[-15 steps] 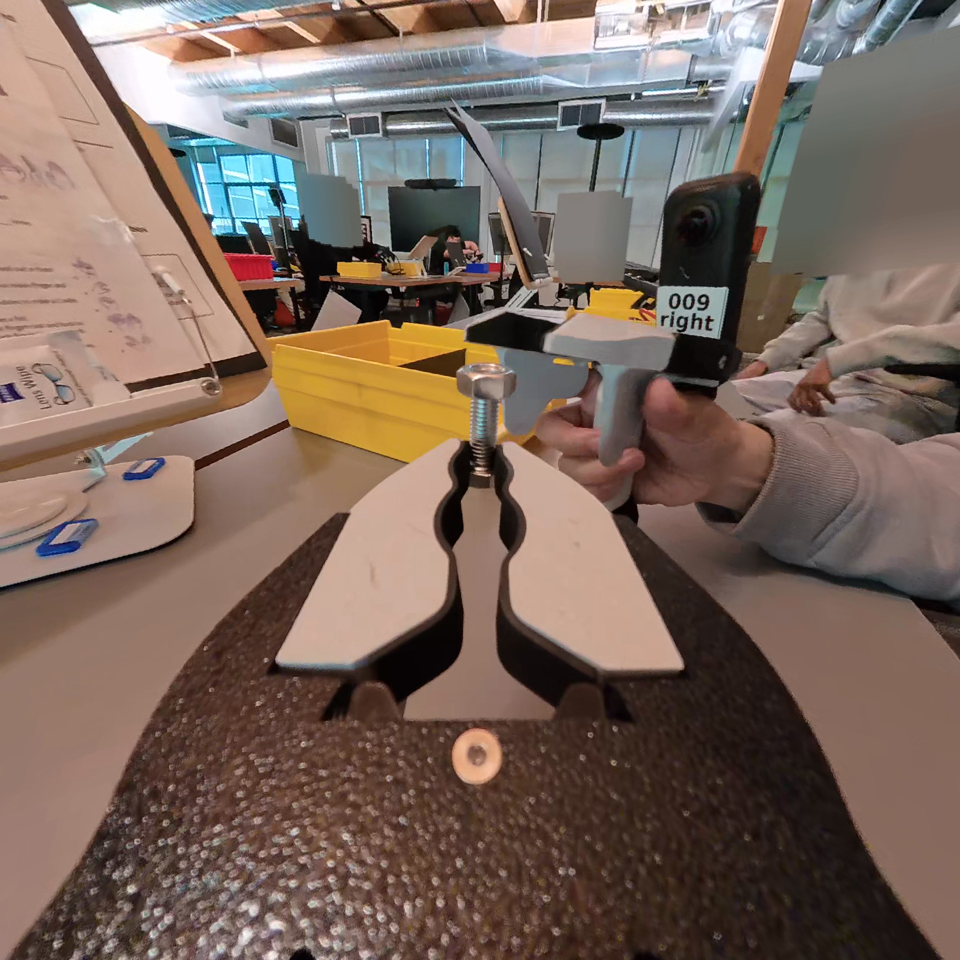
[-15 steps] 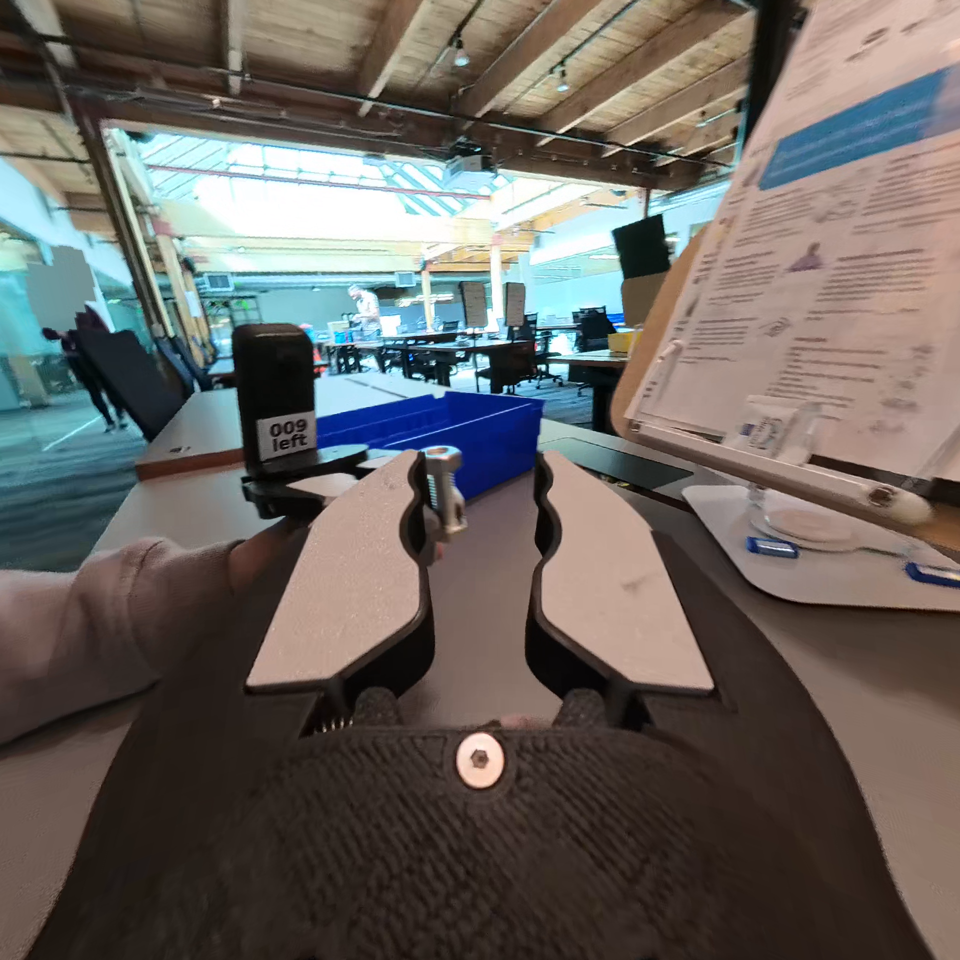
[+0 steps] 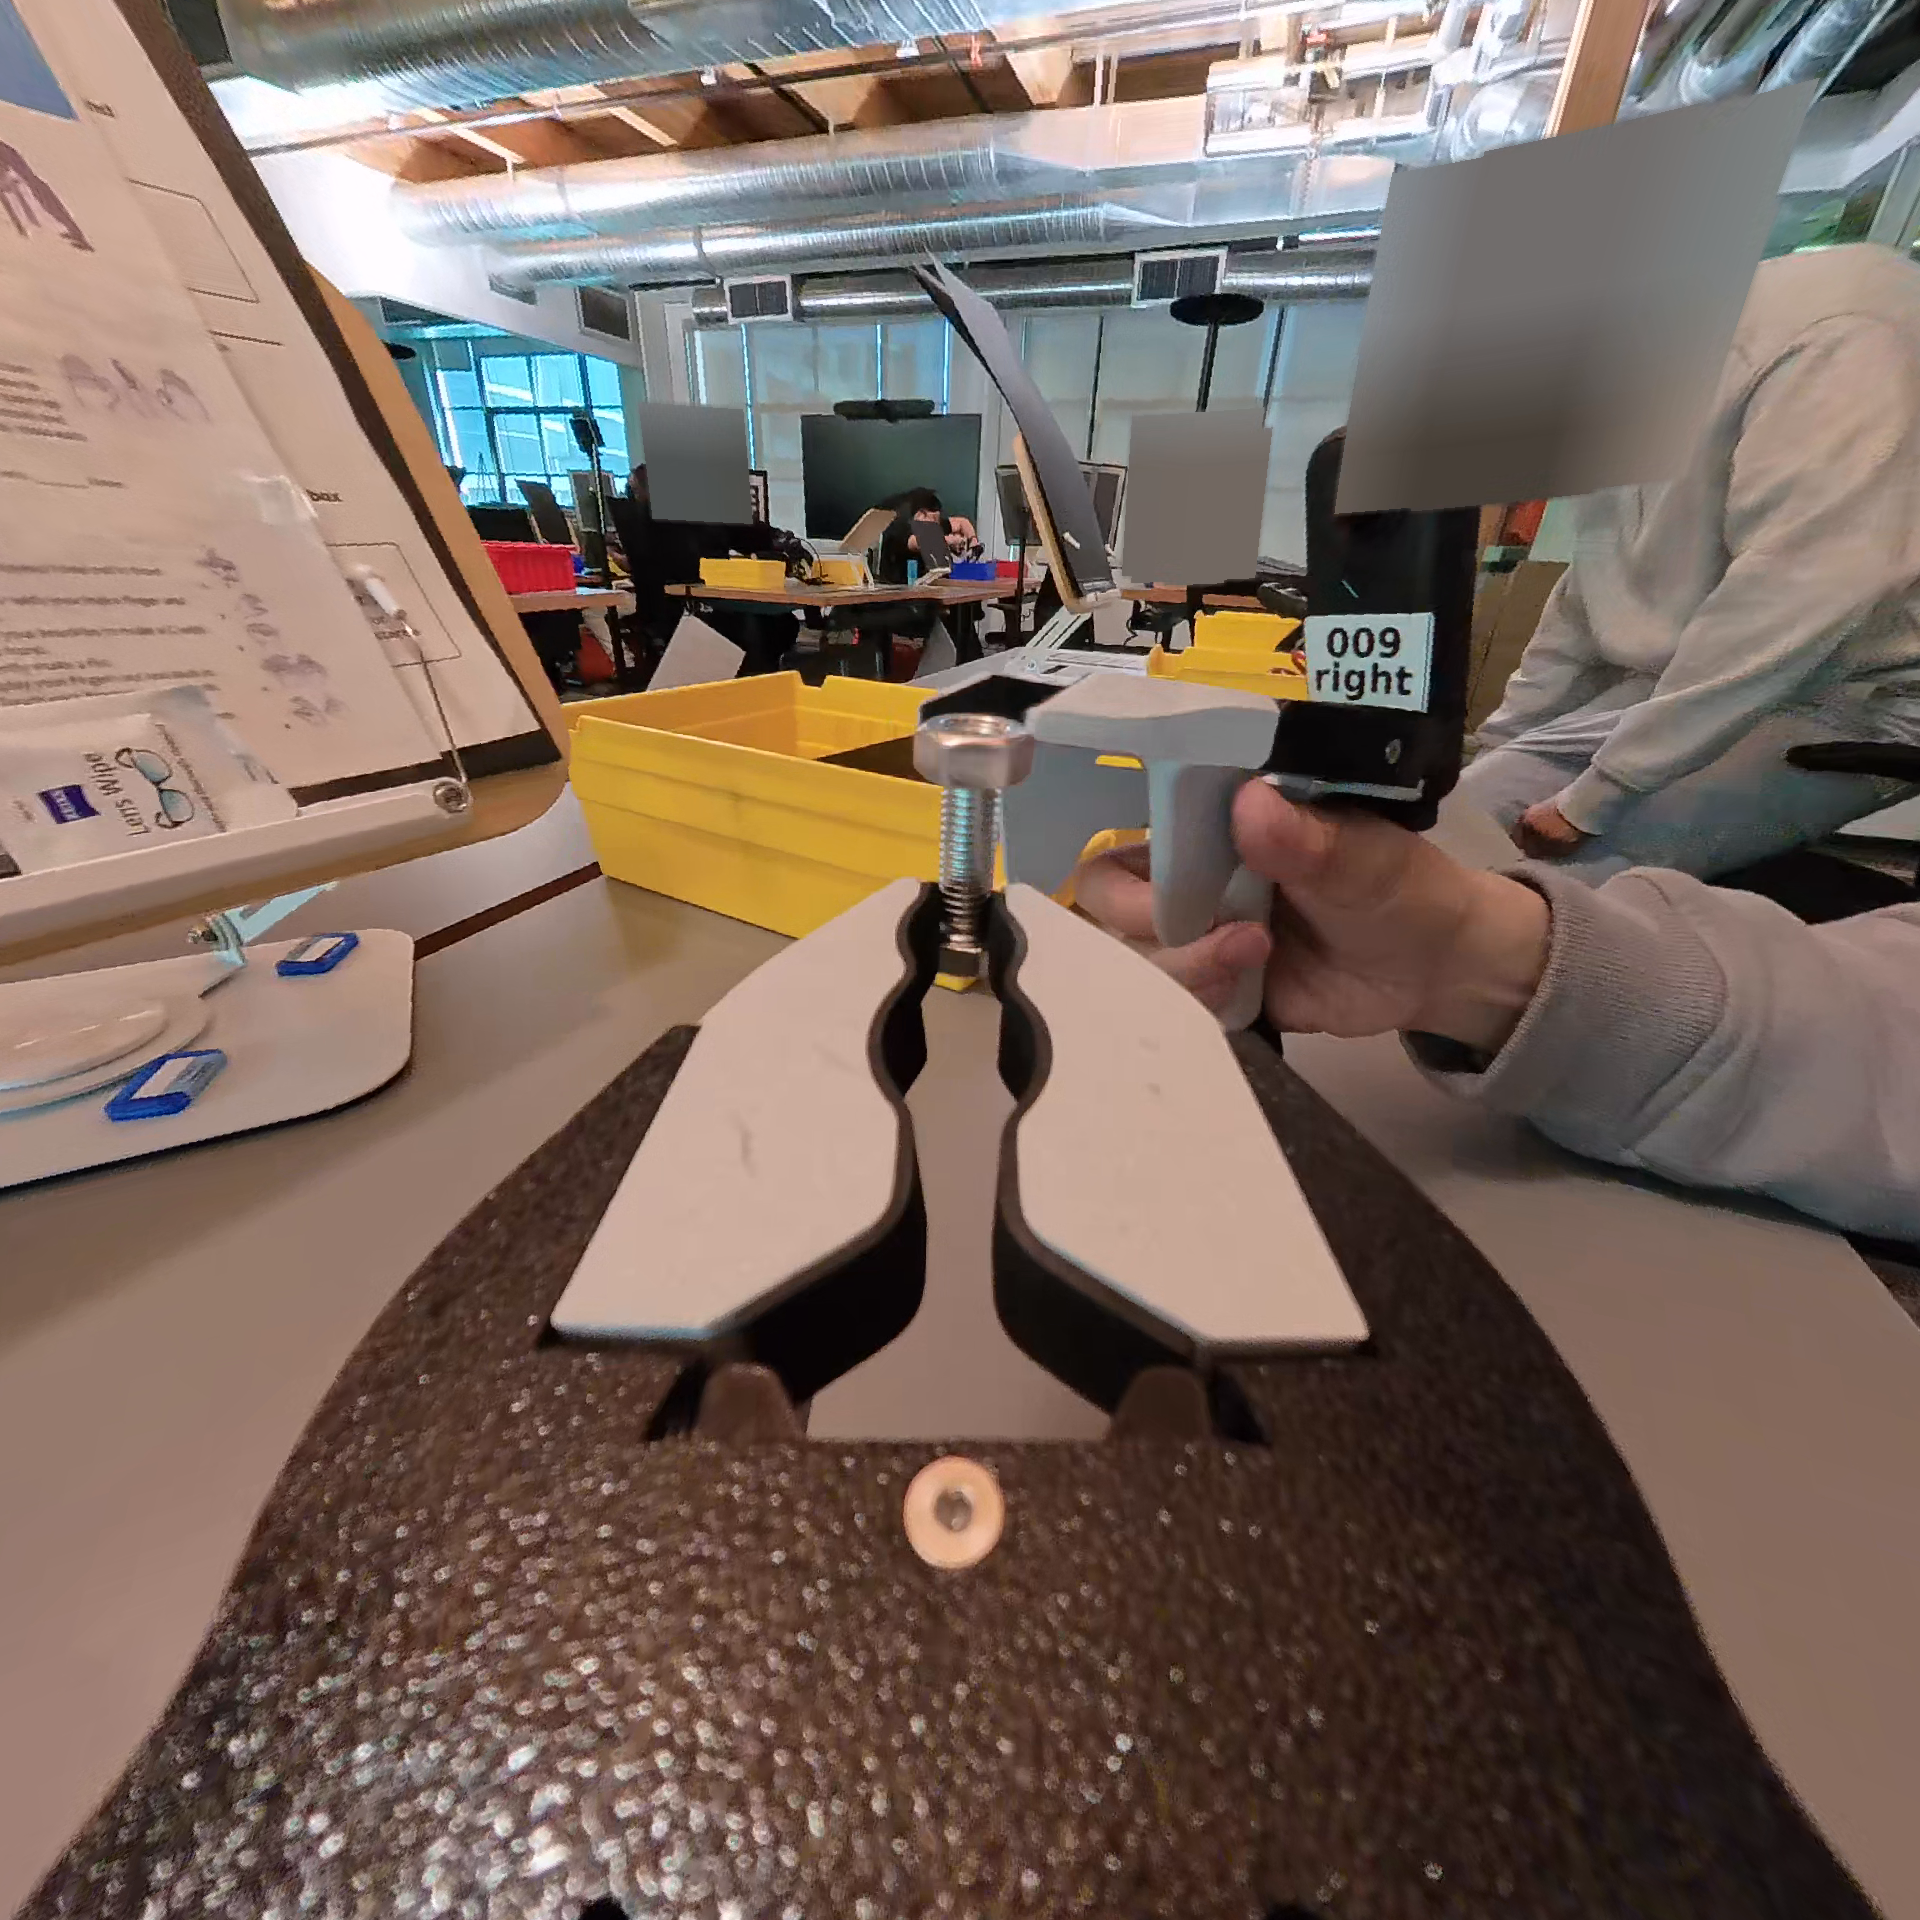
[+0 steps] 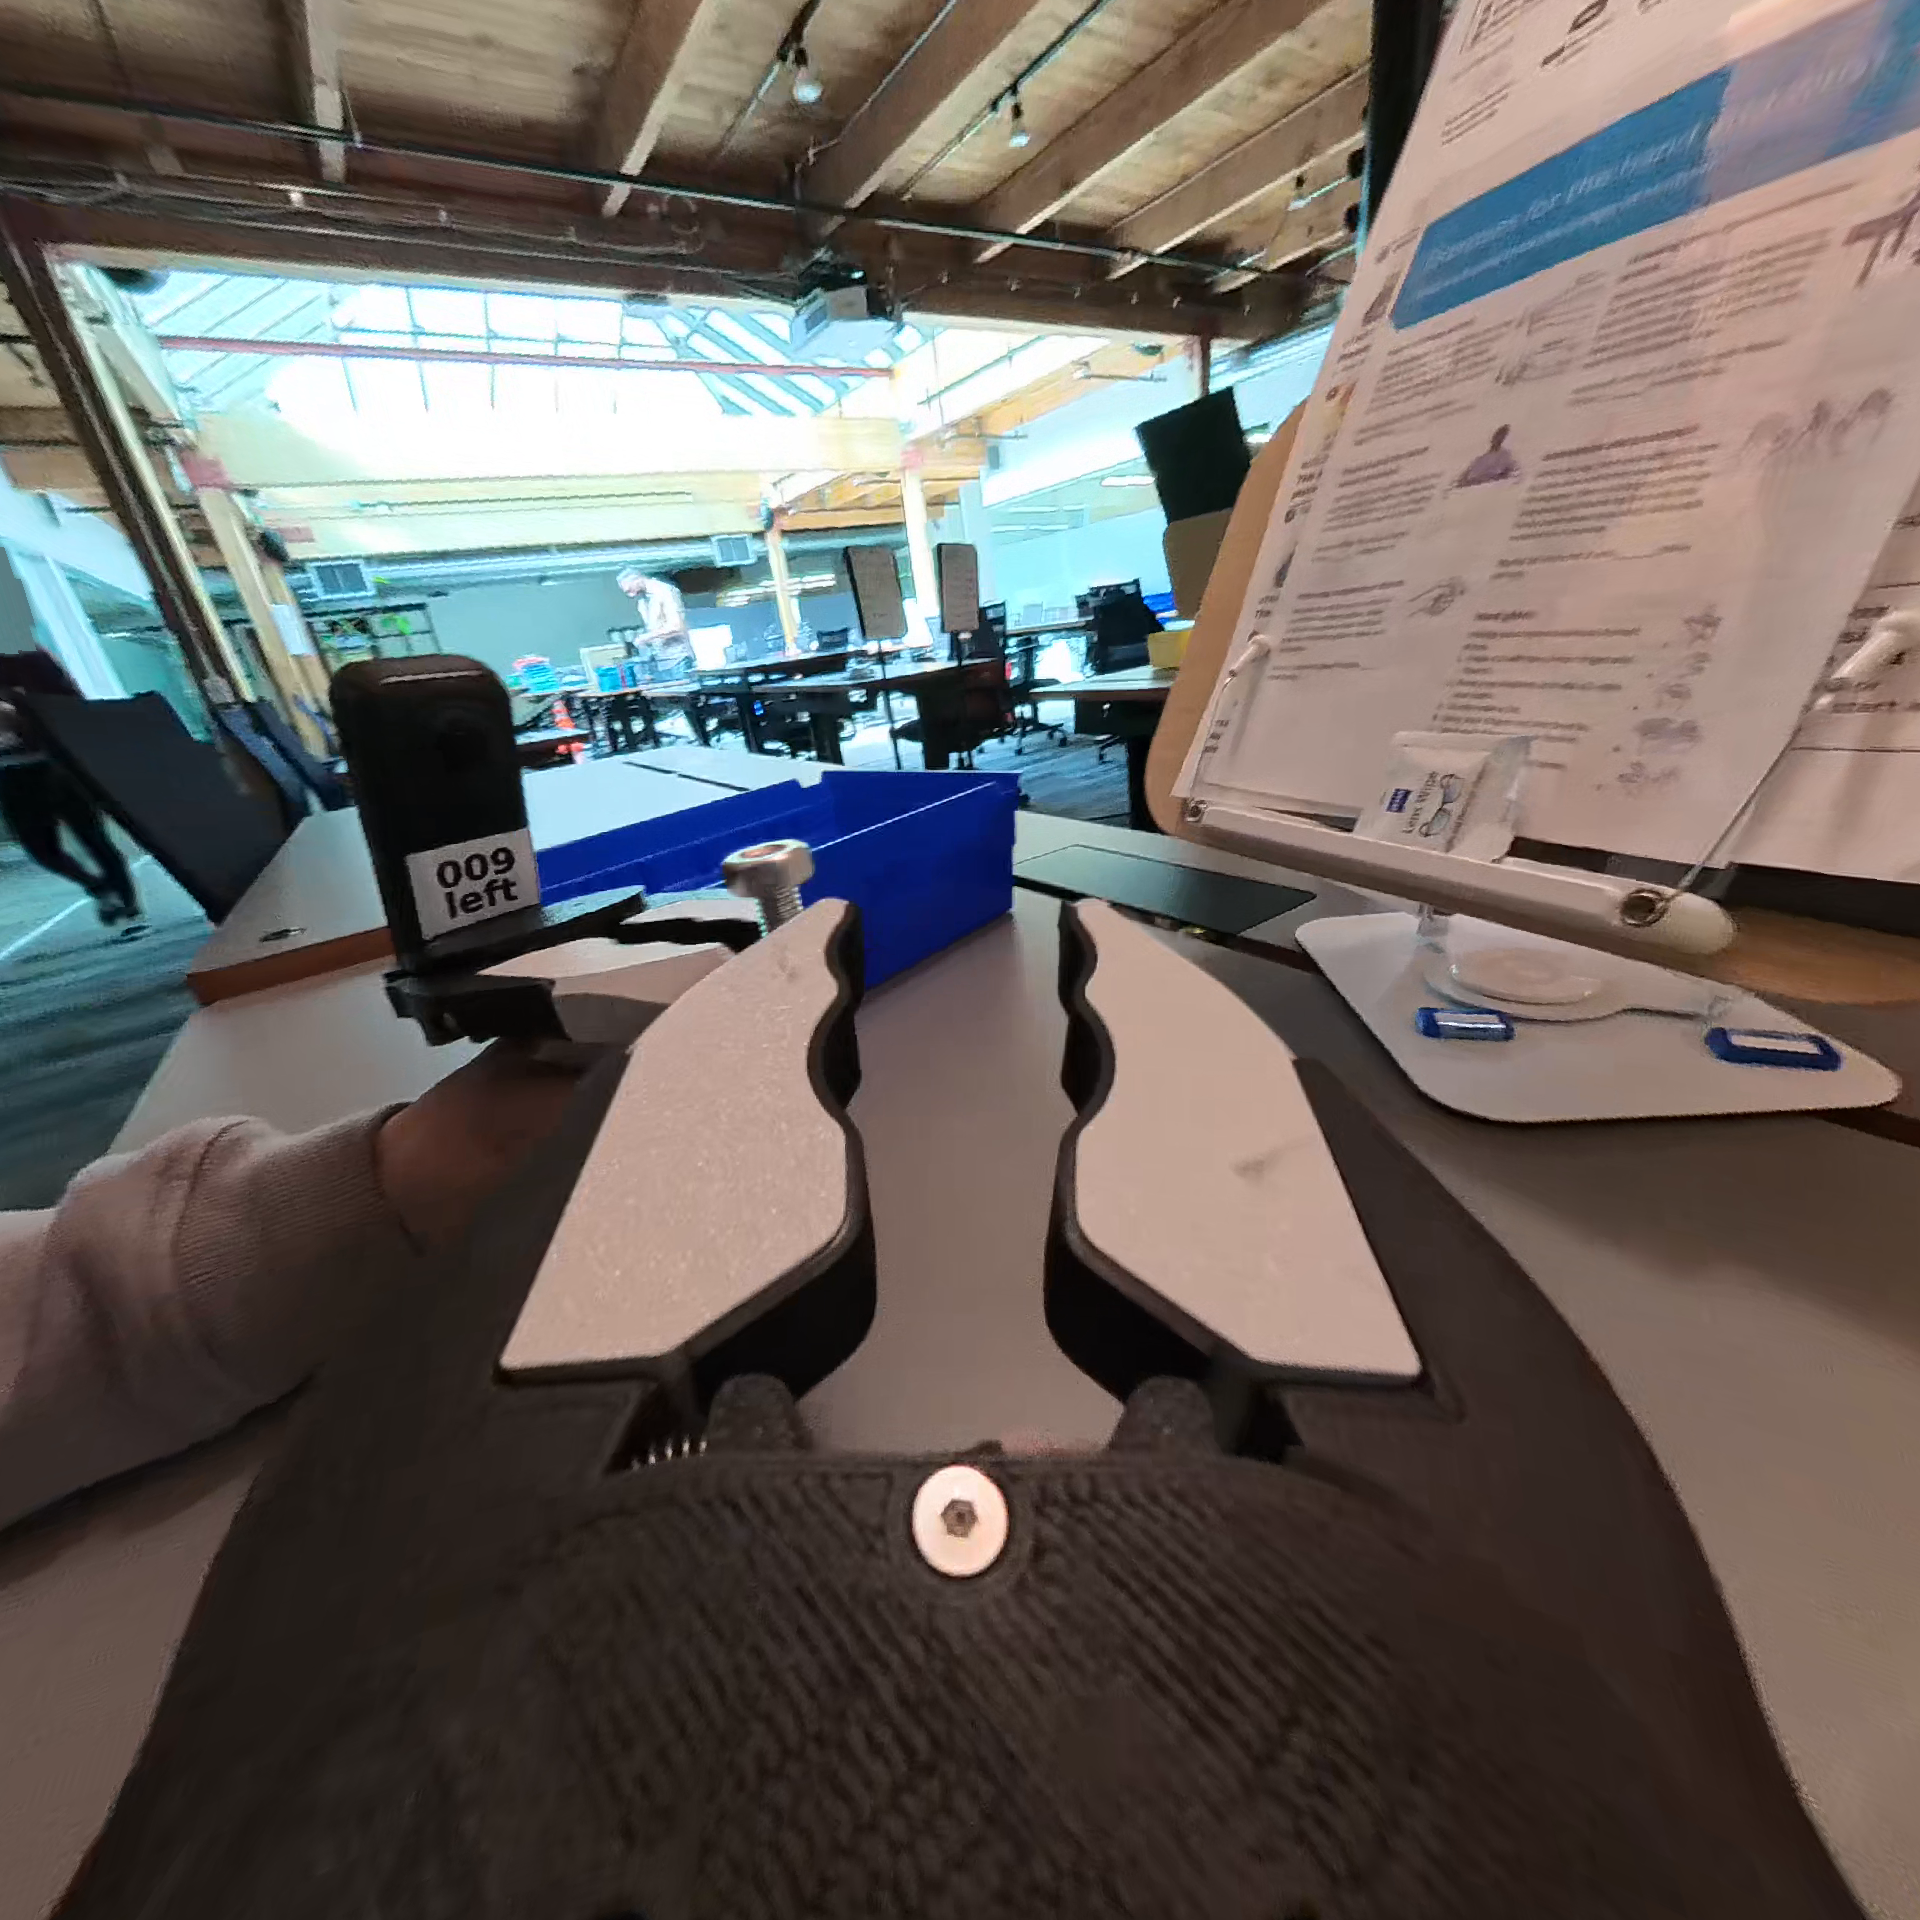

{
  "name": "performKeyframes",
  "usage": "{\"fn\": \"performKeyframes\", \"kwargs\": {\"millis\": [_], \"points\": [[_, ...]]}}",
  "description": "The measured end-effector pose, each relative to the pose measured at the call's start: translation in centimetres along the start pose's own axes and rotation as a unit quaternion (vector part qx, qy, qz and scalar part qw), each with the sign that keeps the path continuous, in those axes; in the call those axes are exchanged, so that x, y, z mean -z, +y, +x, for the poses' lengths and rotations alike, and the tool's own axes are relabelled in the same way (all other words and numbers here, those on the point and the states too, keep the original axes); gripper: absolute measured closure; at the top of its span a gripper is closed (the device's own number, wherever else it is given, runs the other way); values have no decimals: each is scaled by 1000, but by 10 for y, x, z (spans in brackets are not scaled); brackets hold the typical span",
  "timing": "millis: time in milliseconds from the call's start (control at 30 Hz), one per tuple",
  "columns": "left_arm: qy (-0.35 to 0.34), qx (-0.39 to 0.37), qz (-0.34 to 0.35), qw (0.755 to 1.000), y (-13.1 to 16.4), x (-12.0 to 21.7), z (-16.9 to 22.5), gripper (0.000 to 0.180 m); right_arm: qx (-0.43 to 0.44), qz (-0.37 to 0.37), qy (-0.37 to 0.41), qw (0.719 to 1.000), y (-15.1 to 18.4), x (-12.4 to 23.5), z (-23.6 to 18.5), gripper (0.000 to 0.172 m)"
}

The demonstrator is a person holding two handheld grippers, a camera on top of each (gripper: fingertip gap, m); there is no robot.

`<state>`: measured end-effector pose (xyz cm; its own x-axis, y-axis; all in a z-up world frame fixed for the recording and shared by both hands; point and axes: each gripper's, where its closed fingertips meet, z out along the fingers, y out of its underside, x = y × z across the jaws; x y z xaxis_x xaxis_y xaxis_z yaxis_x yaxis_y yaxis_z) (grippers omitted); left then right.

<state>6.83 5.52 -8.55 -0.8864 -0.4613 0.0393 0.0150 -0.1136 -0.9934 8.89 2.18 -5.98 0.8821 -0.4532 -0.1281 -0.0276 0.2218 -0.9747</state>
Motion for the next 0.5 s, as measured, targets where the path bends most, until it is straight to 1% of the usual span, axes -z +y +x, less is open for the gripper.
{"fn": "performKeyframes", "kwargs": {"millis": [33,167,233,367,500], "points": [[0,-1,-1,1000,1,0,0,172,2,-1,-12,1000,0,-1,-5,132],[7,-15,-21,1000,8,-6,6,172,31,-8,-42,999,6,-10,-30,132],[11,-19,-27,999,11,-9,9,172,40,-11,-43,998,8,-13,-36,136],[12,-19,-28,999,11,-10,10,172,37,-15,-35,999,10,-13,-34,142],[8,-19,-26,999,11,-10,8,172,33,-17,-30,999,10,-13,-32,144]]}}
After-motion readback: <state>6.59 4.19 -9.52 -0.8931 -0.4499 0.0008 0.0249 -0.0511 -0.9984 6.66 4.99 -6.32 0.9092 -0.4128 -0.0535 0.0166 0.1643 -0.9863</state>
